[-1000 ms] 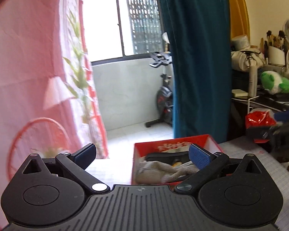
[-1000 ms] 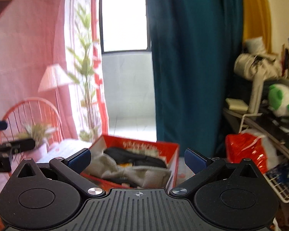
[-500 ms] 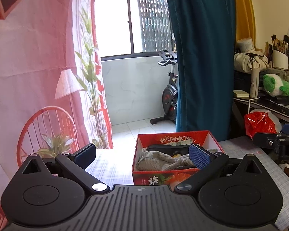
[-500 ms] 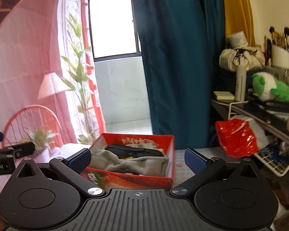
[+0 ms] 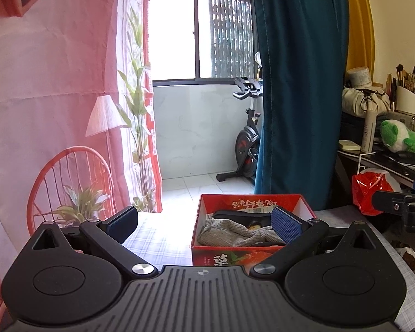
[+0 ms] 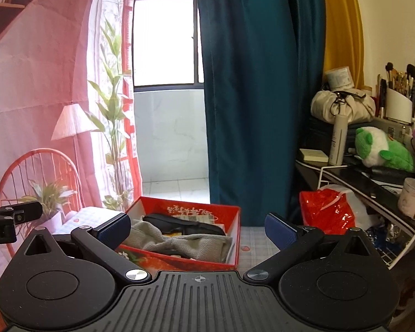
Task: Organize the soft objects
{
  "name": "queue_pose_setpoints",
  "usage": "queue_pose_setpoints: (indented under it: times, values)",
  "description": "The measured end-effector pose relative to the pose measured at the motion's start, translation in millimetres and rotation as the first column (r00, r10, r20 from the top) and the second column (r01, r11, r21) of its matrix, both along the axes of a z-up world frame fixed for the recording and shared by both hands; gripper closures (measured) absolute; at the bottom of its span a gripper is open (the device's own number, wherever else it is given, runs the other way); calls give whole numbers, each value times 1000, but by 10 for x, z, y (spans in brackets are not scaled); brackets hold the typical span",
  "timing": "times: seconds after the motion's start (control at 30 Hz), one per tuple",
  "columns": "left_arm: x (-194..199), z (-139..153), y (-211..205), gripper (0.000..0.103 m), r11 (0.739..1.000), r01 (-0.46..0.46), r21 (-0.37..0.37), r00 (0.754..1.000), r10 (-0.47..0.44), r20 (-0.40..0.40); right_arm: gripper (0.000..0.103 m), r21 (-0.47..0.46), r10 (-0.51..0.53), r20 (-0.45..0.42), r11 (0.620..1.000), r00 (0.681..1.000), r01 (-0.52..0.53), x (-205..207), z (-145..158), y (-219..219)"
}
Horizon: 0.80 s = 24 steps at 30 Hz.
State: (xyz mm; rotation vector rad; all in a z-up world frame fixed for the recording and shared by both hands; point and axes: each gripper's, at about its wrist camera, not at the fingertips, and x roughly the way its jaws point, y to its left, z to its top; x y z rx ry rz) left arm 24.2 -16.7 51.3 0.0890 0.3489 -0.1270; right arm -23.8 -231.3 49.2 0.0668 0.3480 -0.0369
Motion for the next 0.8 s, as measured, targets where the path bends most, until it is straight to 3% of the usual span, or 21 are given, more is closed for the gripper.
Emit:
queue_pose_setpoints:
  times: [0.2, 0.8]
  values:
    - [-4, -27, -58, 0, 999, -26, 40, 1000, 26, -11, 0, -3, 7, -1, 1000, 1000, -7, -2, -17, 21]
    - [-46, 0, 29, 0, 1000, -7, -13, 1000, 7, -15, 0, 6, 9, 2, 1000, 1000, -9, -23, -11, -14]
